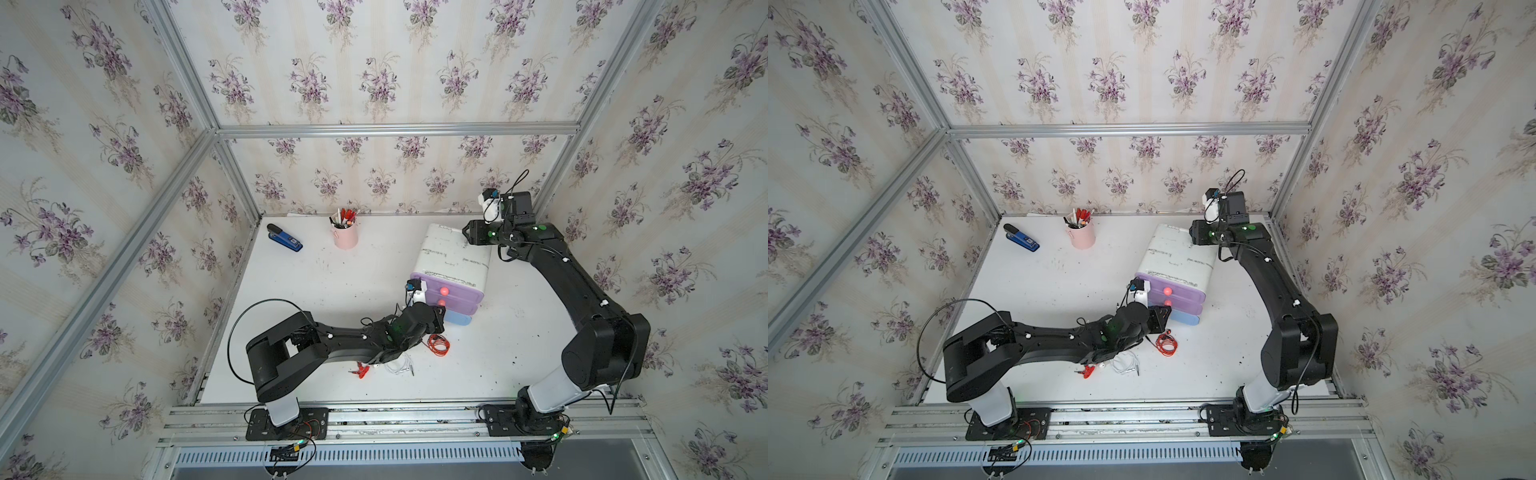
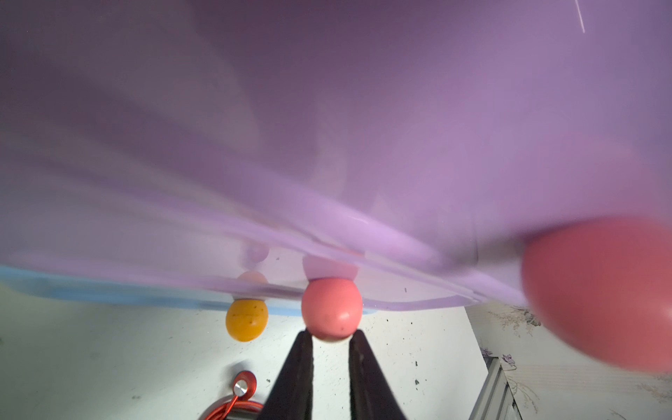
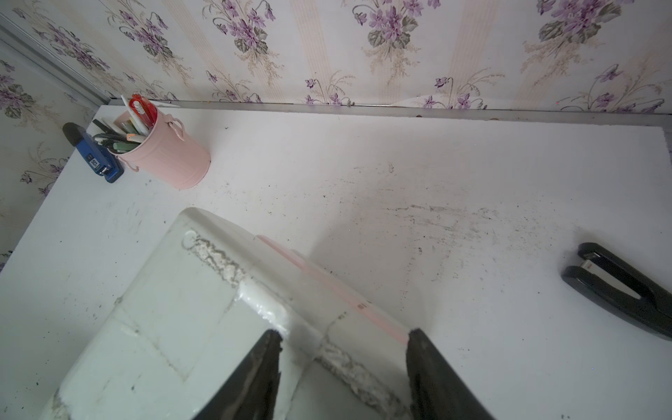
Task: Place the wired earphones into the drawer by color
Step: Open the drawer in the storage box.
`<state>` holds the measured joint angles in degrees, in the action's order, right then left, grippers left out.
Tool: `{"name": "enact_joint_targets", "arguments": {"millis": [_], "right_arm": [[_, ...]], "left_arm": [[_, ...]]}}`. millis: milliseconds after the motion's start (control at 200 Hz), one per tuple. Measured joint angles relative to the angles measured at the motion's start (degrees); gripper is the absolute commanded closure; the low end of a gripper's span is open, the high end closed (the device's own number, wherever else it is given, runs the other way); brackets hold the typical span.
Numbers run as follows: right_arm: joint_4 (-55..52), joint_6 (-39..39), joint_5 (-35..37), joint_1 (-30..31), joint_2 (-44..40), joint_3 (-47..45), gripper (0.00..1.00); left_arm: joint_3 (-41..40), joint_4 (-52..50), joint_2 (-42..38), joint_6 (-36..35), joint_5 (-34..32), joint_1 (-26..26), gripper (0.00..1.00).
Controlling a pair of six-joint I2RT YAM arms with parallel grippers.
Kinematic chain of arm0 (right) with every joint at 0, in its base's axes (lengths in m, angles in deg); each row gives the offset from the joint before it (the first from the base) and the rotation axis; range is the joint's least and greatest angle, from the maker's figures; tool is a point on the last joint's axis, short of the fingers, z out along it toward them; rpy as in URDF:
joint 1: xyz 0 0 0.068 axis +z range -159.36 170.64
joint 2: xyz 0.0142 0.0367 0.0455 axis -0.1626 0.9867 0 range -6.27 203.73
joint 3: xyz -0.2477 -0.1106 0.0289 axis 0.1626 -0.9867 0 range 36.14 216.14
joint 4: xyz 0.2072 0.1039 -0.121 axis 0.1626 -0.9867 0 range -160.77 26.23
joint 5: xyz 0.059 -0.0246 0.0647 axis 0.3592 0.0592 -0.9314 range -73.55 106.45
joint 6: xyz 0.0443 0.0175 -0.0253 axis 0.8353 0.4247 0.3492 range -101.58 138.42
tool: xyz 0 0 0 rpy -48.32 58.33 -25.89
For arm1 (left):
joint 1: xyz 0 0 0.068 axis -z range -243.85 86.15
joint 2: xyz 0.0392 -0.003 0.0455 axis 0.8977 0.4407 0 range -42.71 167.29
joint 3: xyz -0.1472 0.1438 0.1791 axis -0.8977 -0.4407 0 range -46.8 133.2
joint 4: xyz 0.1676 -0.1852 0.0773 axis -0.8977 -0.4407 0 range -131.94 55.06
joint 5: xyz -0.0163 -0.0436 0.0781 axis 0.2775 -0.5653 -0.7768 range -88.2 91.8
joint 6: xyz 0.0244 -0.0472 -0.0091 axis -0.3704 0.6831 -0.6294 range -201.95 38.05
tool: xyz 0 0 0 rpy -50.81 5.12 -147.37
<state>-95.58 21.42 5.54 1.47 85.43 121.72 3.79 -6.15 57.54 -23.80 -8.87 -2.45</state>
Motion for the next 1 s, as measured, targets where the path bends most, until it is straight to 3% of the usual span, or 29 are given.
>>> {"name": "enact_joint_targets", "arguments": {"millis": [250,445,560,999], "right_arm": [[-0.2,0.0,0.0,0.0,-0.1,0.0,0.41],[-0.2,0.0,0.0,0.0,-0.1,0.0,0.42],[-0.2,0.0,0.0,0.0,-0.1,0.0,0.42],[0.3,0.0,0.0,0.0,-0.2,-0.4,0.42]], "left_arm": [[0.2,-2.1,-0.2,-0.5,0.2,-0.2,0.88],[-1.0,-1.9,-0.5,-0.1,-0.1,-0.3,0.58],[-2.2,-0.5,-1.2,0.1,-0.9,-0.3,0.51],[-2.0,5.0,-0.3,0.1,-3.0,-0.2,0.53]]}}
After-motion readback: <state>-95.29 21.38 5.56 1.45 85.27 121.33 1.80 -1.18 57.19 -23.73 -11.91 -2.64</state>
